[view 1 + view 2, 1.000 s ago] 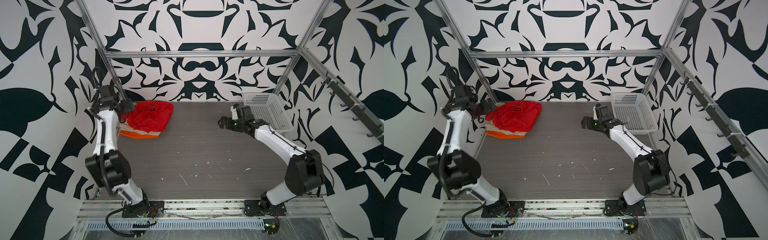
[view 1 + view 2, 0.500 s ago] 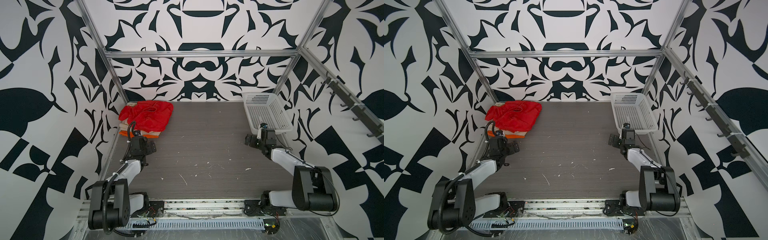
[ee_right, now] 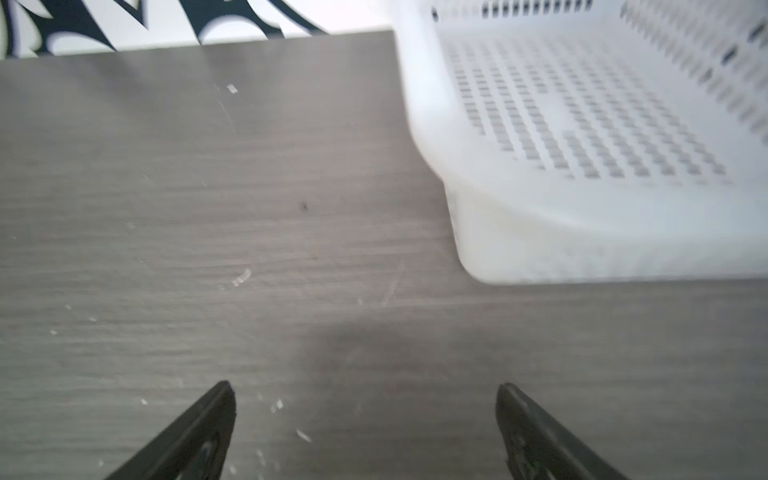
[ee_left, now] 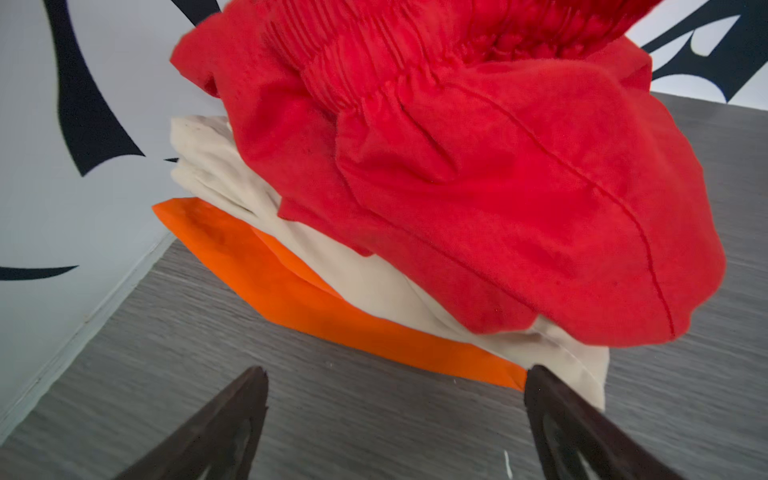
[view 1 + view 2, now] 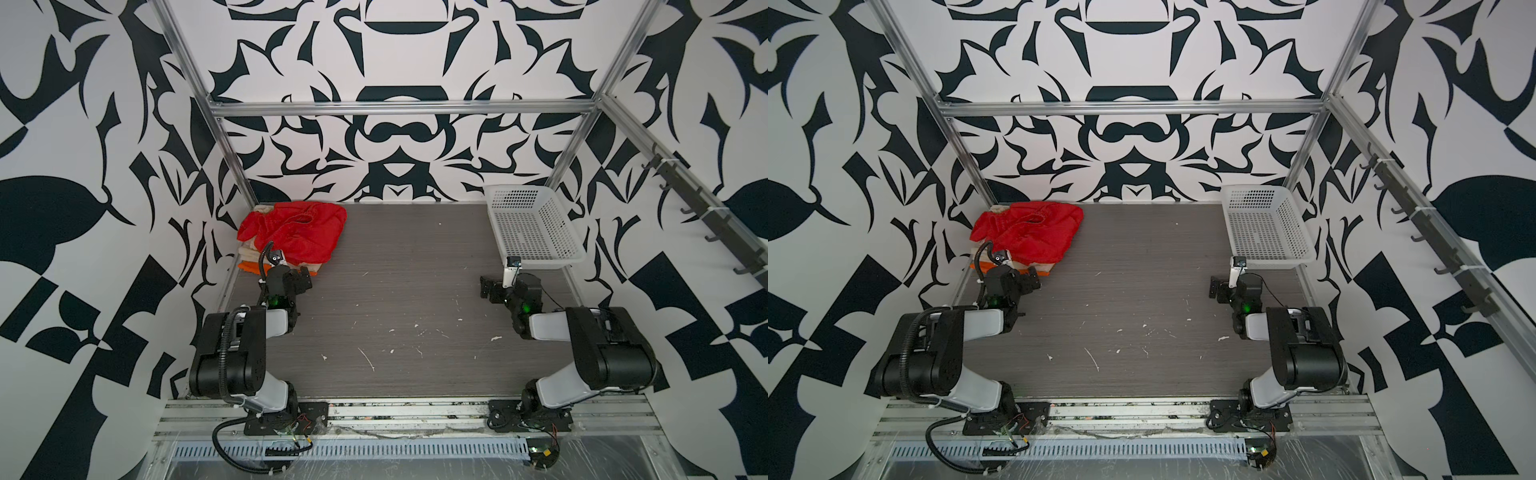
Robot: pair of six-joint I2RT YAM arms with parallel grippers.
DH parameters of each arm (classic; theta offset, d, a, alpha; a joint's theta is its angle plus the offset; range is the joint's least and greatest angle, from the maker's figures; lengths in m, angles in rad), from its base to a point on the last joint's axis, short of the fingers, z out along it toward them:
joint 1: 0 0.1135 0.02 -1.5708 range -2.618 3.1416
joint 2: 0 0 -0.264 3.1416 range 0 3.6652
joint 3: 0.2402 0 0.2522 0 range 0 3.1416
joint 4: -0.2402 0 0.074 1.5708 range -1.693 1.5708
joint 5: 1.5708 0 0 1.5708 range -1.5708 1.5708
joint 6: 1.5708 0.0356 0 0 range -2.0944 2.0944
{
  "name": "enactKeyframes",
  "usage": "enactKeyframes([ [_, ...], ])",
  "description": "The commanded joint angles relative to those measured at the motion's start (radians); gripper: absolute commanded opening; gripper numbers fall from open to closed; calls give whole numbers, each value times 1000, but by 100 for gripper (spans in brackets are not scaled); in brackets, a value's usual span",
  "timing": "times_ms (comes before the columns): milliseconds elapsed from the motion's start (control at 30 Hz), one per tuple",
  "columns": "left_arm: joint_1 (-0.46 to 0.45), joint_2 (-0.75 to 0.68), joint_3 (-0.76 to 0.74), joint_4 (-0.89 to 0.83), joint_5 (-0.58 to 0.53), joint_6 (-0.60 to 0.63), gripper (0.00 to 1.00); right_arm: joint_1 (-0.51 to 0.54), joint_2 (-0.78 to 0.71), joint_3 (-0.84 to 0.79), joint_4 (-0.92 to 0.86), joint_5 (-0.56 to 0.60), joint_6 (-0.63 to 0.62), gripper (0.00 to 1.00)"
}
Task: Fold and stack the shorts
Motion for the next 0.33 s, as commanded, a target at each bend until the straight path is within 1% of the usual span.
enactKeyframes([
  [0, 2, -11, -9, 55, -22, -11, 99, 7, -6, -4, 98, -2, -28, 100],
  [33, 1, -11, -9, 54, -22, -10, 99, 9, 4, -8, 125, -2, -24, 100],
  [100, 2, -3, -8, 65, -21, -10, 99, 8, -6, -5, 100, 0, -24, 100],
  [233, 18, -8, -1, 45, 21, -16, 99, 8, -4, -7, 104, -1, -25, 100],
  [300, 18, -12, 1, 32, 19, -14, 100, 8, -2, -6, 107, -2, -25, 100],
])
